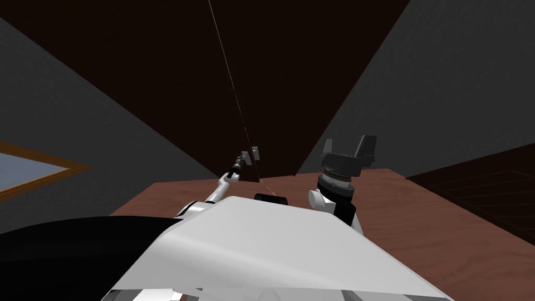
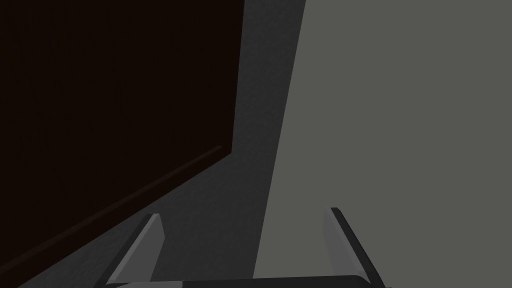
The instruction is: Pull the door open
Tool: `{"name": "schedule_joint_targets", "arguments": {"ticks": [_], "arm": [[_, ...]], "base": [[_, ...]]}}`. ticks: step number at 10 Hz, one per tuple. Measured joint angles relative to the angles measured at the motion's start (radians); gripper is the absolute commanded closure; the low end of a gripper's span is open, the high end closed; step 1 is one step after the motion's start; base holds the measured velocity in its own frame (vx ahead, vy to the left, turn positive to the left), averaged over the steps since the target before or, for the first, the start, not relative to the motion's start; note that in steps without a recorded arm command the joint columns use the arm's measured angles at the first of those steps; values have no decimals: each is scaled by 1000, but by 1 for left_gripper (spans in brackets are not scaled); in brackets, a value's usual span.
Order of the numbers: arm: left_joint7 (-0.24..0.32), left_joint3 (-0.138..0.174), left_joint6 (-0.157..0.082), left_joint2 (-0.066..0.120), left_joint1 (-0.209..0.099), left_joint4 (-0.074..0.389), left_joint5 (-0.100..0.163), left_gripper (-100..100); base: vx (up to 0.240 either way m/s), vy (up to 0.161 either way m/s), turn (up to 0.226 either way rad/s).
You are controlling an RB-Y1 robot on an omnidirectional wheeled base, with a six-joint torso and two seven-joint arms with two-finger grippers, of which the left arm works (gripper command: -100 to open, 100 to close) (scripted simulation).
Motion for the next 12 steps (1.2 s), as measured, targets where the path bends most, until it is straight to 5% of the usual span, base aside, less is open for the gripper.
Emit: {"name": "schedule_joint_targets", "arguments": {"ticks": [3,4,10,12], "arm": [[18,-22,-6,17,12,-13,-2,100],[27,-34,-3,25,23,-25,-3,-100],[61,-80,-1,41,39,-72,-5,-100],[60,-78,-1,38,37,-69,-5,-100]], "base": [[-206,113,-36],[-184,68,-30],[-185,-36,-11],[143,3,-36]]}}
